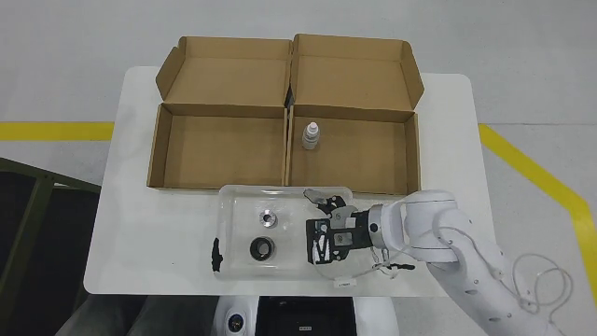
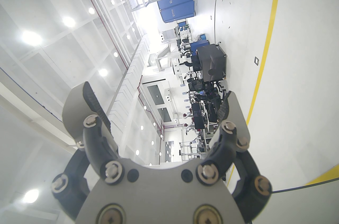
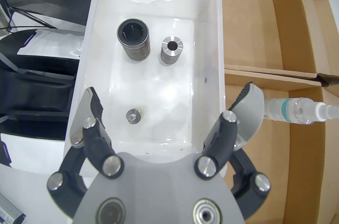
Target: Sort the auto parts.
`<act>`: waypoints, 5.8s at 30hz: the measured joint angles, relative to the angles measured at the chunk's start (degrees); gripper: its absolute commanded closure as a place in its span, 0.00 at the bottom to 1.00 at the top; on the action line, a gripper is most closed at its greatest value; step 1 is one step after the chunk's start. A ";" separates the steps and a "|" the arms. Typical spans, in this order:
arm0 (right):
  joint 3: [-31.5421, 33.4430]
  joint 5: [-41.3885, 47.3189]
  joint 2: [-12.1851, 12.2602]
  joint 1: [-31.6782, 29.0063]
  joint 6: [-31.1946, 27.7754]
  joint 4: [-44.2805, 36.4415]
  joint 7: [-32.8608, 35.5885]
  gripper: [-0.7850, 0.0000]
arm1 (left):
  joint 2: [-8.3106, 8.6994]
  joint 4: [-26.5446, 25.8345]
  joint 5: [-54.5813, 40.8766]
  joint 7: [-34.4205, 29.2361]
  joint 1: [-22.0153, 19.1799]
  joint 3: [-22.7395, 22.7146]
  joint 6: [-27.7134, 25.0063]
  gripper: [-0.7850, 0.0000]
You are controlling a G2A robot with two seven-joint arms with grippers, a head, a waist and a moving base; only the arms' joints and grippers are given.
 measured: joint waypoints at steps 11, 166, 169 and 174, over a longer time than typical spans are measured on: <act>-3.26 -3.47 0.48 0.73 0.55 0.20 3.89 0.00 | 0.00 0.00 0.00 0.00 0.00 0.00 0.00 0.00; 2.87 -13.76 8.61 9.11 22.74 -0.09 -31.29 1.00 | 0.00 0.00 0.00 0.00 0.00 0.00 0.00 0.00; 3.58 -13.44 8.57 8.87 22.18 0.64 -31.63 1.00 | 0.00 0.00 0.00 0.00 0.00 0.00 0.00 0.00; 4.77 -12.90 8.48 8.81 21.70 1.95 -31.84 1.00 | 0.00 0.00 0.00 0.00 0.00 0.00 0.00 0.00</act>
